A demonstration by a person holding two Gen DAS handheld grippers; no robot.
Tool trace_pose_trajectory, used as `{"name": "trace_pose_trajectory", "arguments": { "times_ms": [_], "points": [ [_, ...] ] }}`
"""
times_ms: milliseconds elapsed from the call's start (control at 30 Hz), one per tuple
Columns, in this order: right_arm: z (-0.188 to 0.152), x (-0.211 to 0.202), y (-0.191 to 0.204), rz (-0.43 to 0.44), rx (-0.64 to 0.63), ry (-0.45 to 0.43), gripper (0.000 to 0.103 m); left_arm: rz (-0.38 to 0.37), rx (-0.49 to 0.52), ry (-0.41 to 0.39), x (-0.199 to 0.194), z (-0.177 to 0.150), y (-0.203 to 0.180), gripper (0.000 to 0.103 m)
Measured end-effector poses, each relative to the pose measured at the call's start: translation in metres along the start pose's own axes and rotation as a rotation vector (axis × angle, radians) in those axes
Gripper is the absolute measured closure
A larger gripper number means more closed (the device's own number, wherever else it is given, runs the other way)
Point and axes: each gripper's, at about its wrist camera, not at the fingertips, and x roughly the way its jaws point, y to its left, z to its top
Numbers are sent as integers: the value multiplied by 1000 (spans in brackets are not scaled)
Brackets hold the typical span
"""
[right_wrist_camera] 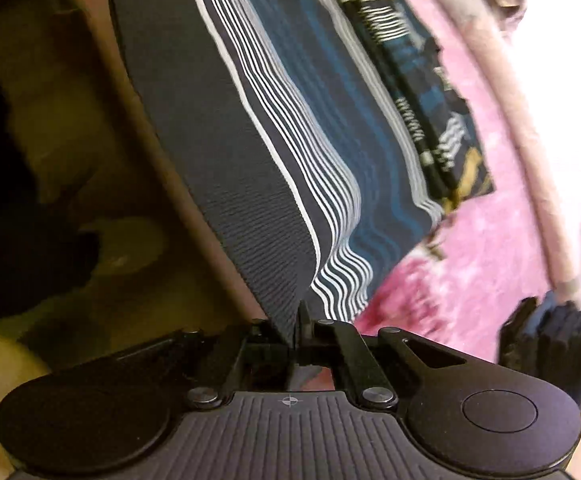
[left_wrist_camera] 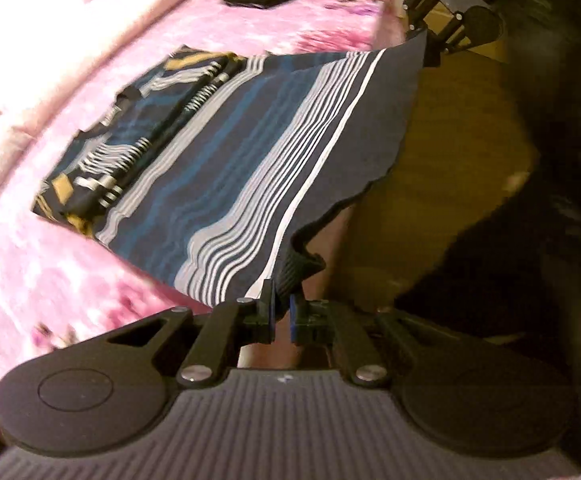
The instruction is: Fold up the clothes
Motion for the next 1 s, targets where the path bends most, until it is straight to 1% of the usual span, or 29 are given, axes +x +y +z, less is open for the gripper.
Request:
{"name": "trace_pose_trajectory", "arguments": {
  "times_ms": [100,167,200,267,367,500,633,700,867,1000],
  "points": [
    [-6,-24,21,58,6,48,102,-76,-36,3,-15,-14,-15,100],
    [-6,-41,23,59,1,66,102,-81,-66,-18,-22,-13,-7,100],
    [-3,-47,19,43,-2,62,102,-71,-76,-40,-25,-8,3,99],
    [7,-61,-3,-19,10,47,102,-21,-81,-100,-33,10,31,99],
    [31,-74,-55,-140,19,4,102,87,-127,-159,-41,42,88,99],
    [68,-70,-123,-214,-43,-52,102,204,-235,-140,-32,84,166,99],
    [100,-36,-184,-199,-84,-73,102,256,-326,-126,-12,114,225,99],
    [112,-15,-211,-165,-95,-89,102,274,-366,-97,5,124,249,99],
    [137,55,-277,-31,-97,-138,102,295,-475,-5,58,139,302,99],
    [155,103,-311,66,-115,-152,102,305,-530,54,89,149,334,99]
  ]
}}
